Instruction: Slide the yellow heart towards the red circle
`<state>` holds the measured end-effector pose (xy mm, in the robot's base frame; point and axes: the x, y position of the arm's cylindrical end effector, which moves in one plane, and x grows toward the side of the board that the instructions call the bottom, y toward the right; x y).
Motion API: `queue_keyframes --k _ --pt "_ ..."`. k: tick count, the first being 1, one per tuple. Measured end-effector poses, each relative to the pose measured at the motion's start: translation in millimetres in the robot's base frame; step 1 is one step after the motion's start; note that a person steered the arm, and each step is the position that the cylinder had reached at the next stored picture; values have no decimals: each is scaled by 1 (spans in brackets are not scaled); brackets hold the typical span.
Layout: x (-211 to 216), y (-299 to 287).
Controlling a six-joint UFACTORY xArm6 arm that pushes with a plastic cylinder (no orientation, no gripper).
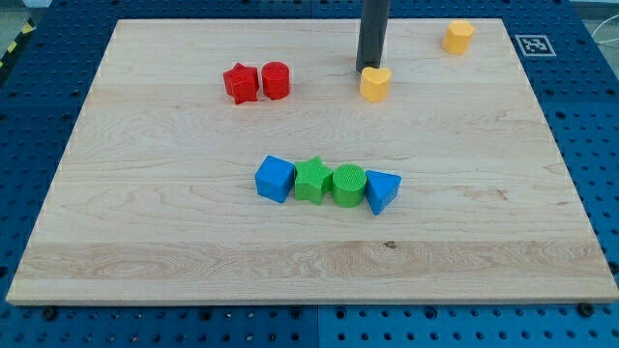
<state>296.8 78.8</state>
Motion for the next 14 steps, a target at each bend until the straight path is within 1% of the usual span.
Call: queue_keyframes --k 1,2,3,5,7,8,9,10,11,12,13,14 --pt "-5 34" --pt "-5 80" --pt "5 98" --pt "20 88" --pt "34 61" --pt "36 73" --pt "51 85" --pt "79 85" --pt "78 67" --pt "48 64" --pt "41 65" --pt "41 50"
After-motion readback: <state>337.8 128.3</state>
